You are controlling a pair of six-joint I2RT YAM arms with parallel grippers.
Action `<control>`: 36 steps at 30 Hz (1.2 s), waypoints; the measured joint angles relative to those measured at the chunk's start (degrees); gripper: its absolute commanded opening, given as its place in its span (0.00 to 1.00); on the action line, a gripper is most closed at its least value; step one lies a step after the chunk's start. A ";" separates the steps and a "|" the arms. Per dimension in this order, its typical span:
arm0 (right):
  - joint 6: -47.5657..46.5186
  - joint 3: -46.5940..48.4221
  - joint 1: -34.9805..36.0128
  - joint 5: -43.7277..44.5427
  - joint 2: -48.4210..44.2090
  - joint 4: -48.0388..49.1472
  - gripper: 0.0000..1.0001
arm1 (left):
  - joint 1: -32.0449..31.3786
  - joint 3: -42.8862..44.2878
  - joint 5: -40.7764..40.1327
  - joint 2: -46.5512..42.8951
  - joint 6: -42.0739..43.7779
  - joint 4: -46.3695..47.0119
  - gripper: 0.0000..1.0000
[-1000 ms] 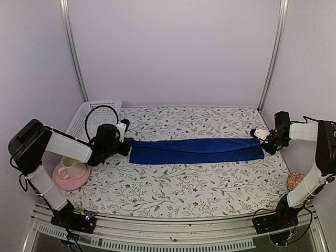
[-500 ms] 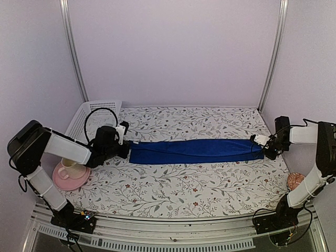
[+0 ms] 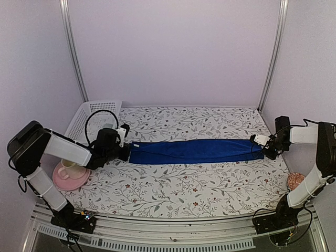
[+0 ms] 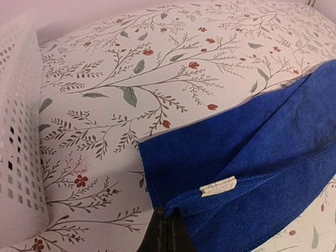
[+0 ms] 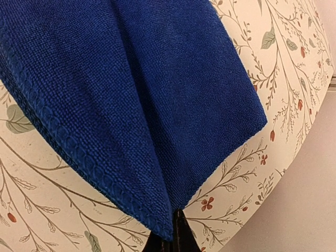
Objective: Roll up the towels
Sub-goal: Fold the towel at the center of the board.
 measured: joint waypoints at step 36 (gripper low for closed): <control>-3.63 -3.10 -0.70 -0.79 -2.78 -1.11 0.58 | 0.07 -2.97 1.05 -4.37 -2.47 -1.92 0.47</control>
